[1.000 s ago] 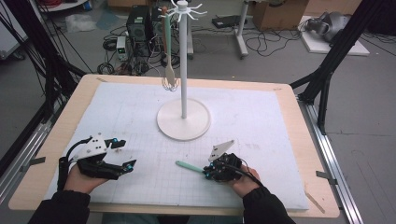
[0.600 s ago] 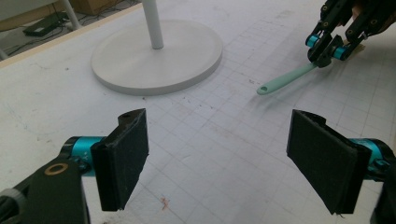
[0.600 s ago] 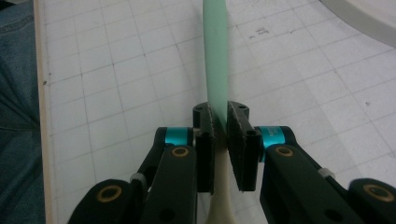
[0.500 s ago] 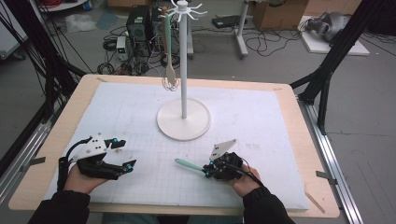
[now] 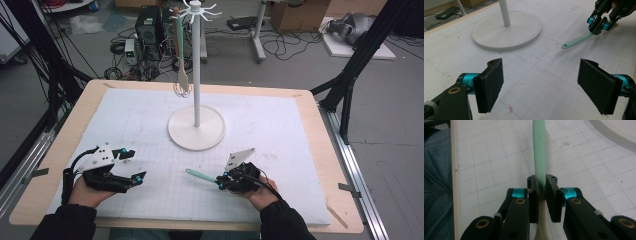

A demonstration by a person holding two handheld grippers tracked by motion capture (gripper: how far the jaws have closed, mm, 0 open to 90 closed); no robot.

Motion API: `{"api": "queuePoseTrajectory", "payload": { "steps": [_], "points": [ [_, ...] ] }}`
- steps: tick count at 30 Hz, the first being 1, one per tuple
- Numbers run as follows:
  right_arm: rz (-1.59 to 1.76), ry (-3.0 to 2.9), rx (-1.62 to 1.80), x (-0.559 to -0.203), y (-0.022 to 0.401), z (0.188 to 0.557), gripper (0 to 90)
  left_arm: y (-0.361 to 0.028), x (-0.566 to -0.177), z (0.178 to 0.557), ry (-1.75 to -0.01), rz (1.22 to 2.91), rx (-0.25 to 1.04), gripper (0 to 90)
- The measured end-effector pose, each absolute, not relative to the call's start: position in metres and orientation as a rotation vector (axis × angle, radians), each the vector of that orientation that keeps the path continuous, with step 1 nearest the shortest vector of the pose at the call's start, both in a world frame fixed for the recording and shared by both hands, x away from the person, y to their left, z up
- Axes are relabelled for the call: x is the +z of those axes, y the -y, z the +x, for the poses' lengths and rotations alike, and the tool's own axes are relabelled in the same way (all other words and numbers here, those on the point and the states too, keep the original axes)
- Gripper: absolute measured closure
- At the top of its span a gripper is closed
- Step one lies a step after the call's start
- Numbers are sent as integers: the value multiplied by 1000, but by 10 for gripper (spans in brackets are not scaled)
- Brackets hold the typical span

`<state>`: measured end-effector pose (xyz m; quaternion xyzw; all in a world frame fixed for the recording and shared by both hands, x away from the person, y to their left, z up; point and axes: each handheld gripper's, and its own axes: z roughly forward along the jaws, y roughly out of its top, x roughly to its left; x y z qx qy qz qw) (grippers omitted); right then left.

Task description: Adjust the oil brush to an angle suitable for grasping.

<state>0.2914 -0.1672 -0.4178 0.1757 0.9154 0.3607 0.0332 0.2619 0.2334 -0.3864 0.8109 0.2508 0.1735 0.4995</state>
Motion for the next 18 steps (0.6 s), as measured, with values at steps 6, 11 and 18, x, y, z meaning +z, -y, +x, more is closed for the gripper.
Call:
{"api": "queuePoseTrajectory", "payload": {
  "steps": [6,11,18],
  "points": [
    [526,-2817,1124,-414,166,291,817,-232,-386,262,-599,1961,413,216],
    [502,-2814,1172,-408,162,292,816,-230,-385,261,-593,1964,402,217],
    [462,-2810,1195,-394,155,291,816,-225,-382,260,-569,1966,381,226]
  ]
}}
